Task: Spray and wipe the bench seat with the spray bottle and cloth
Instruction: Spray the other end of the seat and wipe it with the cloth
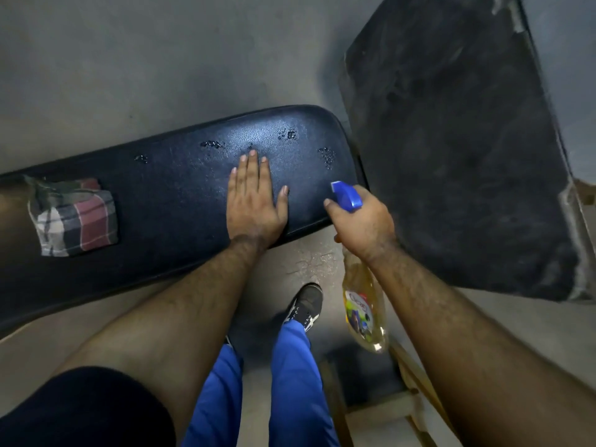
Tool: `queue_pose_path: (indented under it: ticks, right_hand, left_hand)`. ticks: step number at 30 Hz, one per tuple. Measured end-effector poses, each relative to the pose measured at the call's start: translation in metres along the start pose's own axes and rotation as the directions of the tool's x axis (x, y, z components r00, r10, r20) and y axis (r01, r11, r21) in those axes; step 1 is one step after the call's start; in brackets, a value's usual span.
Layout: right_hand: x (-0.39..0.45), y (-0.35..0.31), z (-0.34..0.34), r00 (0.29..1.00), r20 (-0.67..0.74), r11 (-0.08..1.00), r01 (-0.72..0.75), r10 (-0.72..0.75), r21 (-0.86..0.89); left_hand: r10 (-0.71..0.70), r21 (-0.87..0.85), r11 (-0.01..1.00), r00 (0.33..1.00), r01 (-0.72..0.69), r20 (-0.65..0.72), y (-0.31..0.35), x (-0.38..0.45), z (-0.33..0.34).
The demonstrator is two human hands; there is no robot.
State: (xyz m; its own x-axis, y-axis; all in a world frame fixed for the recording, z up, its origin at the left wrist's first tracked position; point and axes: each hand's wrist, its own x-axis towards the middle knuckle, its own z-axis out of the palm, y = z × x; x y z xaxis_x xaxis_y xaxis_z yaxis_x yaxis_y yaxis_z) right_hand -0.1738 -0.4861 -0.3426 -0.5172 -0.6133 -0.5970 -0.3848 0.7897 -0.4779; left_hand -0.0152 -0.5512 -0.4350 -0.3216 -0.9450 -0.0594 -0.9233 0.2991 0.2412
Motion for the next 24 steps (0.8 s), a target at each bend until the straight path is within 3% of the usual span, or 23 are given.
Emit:
queue_pose_path:
  ticks: [6, 9, 12, 16, 18, 22, 24]
  right_hand:
    - [-0.042, 0.001, 0.025, 0.998, -0.002, 0.998, 0.062, -0.062, -0.017]
    - [-0.058, 0.002, 0.041, 0.999, -0.023, 0.998, 0.041, -0.042, -0.048]
    - [-0.068, 0.001, 0.058, 0.997, -0.032, 0.996, 0.062, -0.064, -0.067]
    - [-0.073, -0.009, 0.064, 0.995, -0.028, 0.995, 0.091, -0.092, -0.031]
    - [-0.072, -0.020, 0.062, 0.991, -0.025, 0.992, 0.128, -0.128, -0.007]
    - [-0.067, -0.050, 0.067, 0.981, -0.029, 0.981, 0.193, -0.193, 0.001]
    - [-0.065, -0.061, 0.076, 0.981, -0.034, 0.982, 0.190, -0.191, -0.018]
  left_hand:
    - [-0.087, -0.247, 0.967, 0.993, 0.065, -0.078, -0.009, -0.005, -0.016]
    - [-0.183, -0.161, 0.973, 0.976, 0.163, -0.116, -0.031, -0.025, -0.019]
    - [-0.143, -0.054, 0.989, 0.989, 0.140, -0.050, -0.050, -0.036, -0.014]
    - [-0.123, -0.144, 0.982, 0.992, 0.121, -0.005, -0.054, -0.035, -0.022]
    - [-0.104, -0.160, 0.982, 0.994, 0.096, -0.045, -0.063, -0.037, -0.030]
    - [-0.207, -0.044, 0.978, 0.973, 0.203, -0.103, -0.112, -0.044, -0.037]
    - [-0.177, 0.016, 0.984, 0.979, 0.179, -0.102, -0.131, -0.048, -0.033]
